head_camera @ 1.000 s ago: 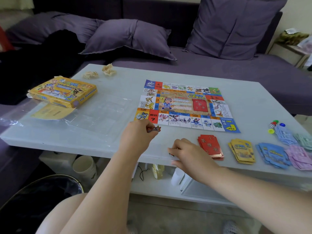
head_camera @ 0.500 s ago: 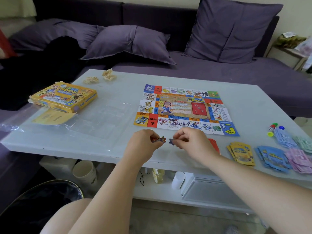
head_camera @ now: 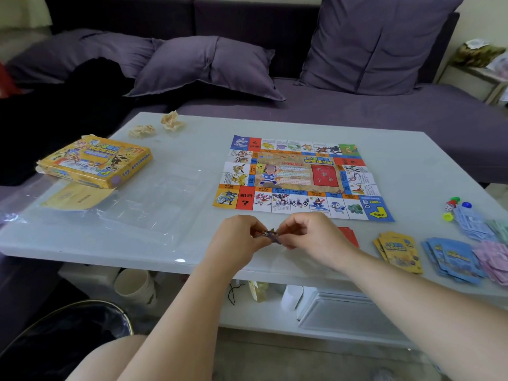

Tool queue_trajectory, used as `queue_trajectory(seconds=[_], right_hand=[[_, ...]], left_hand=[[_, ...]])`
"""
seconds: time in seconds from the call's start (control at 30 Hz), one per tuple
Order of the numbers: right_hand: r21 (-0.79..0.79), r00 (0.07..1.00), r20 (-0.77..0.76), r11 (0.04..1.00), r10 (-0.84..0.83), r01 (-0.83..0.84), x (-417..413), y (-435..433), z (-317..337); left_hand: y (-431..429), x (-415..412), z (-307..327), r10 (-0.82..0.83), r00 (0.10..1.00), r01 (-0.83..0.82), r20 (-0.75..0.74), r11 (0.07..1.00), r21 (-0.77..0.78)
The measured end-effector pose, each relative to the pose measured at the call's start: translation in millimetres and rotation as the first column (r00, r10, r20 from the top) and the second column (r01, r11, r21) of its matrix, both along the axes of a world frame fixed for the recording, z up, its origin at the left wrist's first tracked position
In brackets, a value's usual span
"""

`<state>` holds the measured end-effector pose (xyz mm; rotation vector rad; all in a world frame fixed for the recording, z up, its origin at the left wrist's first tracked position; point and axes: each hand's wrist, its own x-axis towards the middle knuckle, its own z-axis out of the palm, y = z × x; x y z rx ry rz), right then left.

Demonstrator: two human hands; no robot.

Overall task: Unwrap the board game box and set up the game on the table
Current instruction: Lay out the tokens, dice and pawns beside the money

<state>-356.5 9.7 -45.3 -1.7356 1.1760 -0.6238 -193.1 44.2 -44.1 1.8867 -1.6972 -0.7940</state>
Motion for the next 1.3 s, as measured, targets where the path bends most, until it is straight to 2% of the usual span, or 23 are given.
queue_trajectory(seconds=[0.17,0.3,0.37,0.47,0.6,0.7,0.93,1.1,1.17,1.3], right_hand=[[-0.070,0.996,-0.064,0.996,-0.056,0.051,6,0,-7],[-0.169,0.977,-0.203,0.985,-0.069,0.034,8,1,-5],[-0.160,0.977,-0.210,0.987,-0.031,-0.003,9,1,-4],[-0.178,0.983,-0.181,0.984,-0.029,-0.004,11,2,-2],[-0.173,0.992,-0.109,0.984,-0.068,0.048,13,6,4],[-0.176,0.990,-0.133,0.984,-0.038,0.014,14,4,10],[-0.165,0.981,-0.194,0.985,0.011,-0.043,14,-4,25],[-0.282,0.953,-0.302,0.951,0.037,-0.126,11,-2,33],[-0.336,0.925,-0.376,0.921,0.062,-0.198,11,-1,37],[-0.382,0.863,-0.497,0.871,0.088,-0.309,9,-5,47]], left_hand=[[0,-4,-2,-0.017,0.999,0.017,0.047,1.000,0.006],[-1,-6,-2,-0.016,0.998,0.015,0.060,1.000,0.010],[-1,-5,-4,0.001,1.000,-0.001,0.012,1.000,0.003],[1,-5,-5,0.074,0.980,-0.074,-0.183,0.997,0.009],[3,-8,-3,0.167,0.858,-0.143,-0.485,0.986,0.088],[3,-11,-2,0.230,0.727,-0.153,-0.646,0.973,0.174],[3,-23,4,0.300,0.629,-0.251,-0.717,0.952,0.178],[4,-30,9,0.347,0.528,-0.234,-0.775,0.937,0.259],[5,-30,13,0.363,0.436,-0.198,-0.823,0.931,0.306],[6,-32,24,0.426,0.158,-0.123,-0.891,0.904,0.411]])
